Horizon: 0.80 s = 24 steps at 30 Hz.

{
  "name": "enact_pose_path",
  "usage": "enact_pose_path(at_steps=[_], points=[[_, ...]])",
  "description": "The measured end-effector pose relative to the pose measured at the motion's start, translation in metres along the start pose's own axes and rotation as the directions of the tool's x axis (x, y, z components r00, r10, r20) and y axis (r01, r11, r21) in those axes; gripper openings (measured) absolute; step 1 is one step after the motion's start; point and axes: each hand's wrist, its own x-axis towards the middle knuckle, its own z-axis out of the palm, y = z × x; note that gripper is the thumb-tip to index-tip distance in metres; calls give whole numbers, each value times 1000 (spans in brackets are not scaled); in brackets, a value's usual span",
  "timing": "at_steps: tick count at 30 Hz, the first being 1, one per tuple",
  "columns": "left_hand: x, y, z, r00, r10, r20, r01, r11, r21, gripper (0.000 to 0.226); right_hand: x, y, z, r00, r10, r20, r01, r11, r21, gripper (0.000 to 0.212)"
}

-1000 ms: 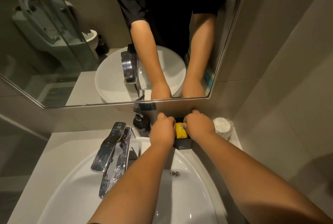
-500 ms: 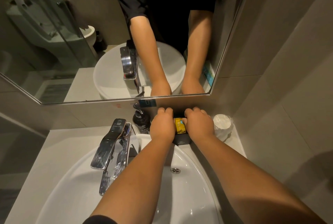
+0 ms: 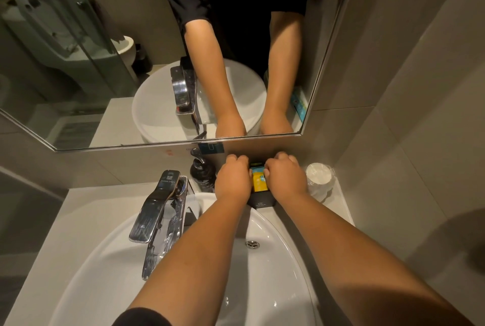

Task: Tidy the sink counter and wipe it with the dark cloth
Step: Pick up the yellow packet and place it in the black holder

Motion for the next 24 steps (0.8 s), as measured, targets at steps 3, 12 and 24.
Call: enact_pose_path(at_steps=[3,12,24], points=[[-4,1,-4,1000,-8,-17,7,999,-40,15,-4,1,-5,997,-20,-74,25,997,75,27],[-73,-16,-11,994,-83,-77,78,995,-64,23,-90,49,-52,886,308,-346,-94,852,516,19],[-107,-54,14,954,264,139,-290,929,229,64,-211,114,36,859,483,172,-450,870,-200,34]])
